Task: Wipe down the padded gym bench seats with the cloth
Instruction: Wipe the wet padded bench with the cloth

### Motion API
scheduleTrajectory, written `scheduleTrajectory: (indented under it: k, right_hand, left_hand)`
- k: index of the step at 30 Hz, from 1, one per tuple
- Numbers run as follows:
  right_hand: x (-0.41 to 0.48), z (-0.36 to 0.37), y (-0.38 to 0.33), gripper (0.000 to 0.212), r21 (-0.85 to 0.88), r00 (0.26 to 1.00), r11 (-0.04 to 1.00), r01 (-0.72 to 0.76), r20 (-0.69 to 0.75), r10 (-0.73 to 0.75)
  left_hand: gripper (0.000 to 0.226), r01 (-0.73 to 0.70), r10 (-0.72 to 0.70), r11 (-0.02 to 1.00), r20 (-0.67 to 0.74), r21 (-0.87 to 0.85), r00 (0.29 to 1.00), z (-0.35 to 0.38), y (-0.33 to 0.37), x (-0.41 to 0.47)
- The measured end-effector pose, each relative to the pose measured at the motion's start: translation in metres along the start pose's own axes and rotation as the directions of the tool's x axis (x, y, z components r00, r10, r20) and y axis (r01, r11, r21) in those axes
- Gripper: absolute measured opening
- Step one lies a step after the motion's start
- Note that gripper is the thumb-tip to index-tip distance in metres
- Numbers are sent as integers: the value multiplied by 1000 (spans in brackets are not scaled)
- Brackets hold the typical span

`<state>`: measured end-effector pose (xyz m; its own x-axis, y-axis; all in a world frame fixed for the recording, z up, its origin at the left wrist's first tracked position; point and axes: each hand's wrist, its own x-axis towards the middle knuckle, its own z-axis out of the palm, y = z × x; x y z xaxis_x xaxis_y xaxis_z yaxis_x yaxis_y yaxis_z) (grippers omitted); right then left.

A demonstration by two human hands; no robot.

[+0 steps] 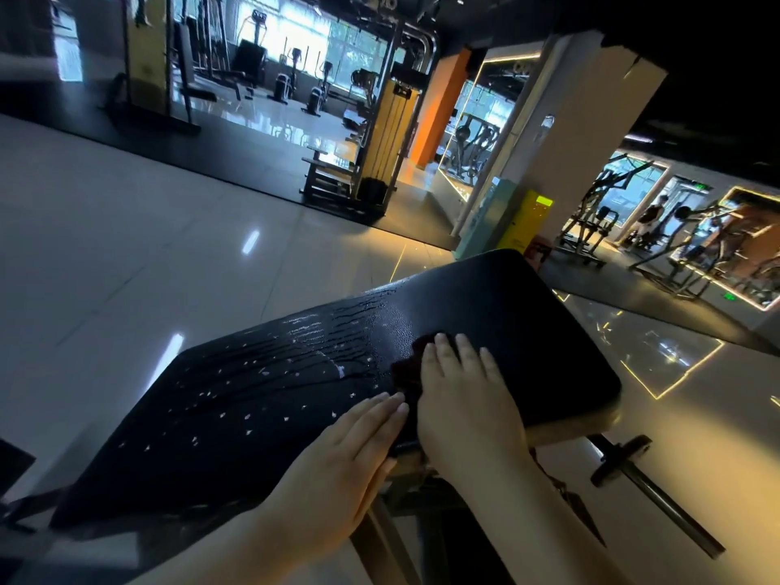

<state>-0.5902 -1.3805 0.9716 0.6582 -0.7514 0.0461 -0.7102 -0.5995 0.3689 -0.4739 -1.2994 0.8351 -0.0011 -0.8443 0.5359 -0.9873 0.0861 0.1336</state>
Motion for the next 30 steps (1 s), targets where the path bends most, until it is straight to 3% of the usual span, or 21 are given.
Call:
scheduleTrajectory:
  k: [5,9,15,18,23,27,30]
  right_hand:
    - [4,11,-14,64,45,999,998,45,-12,-45]
    - [-8,21,-4,52,79,992,997,12,-126,-2]
    - [11,1,-21,65,55,993,992,-117,5,117]
    - [20,6,-52,73,41,998,998,-49,33,47]
    - [4,17,-59,59,145,1000,989,-2,1,2]
    - [2,11,-35,59,117,986,984,-138,-78,148]
    - [21,8,-39,62,90,973,970,-226,-20,228]
  left_hand:
    - [54,-124,127,991,-65,52,990,13,-18,-12]
    - [51,-196,200,980,-109,44,974,16,-26,-10]
    - [52,-261,268,962,-115,78,956,18,-44,-15]
    - [56,-288,294,955,-86,77,952,16,-58,-20]
    - [54,-305,303,952,-117,2,946,21,-68,-27]
    - [54,-313,308,950,-137,-15,941,22,-71,-29]
    - [54,-315,307,948,-134,-43,942,25,-72,-29]
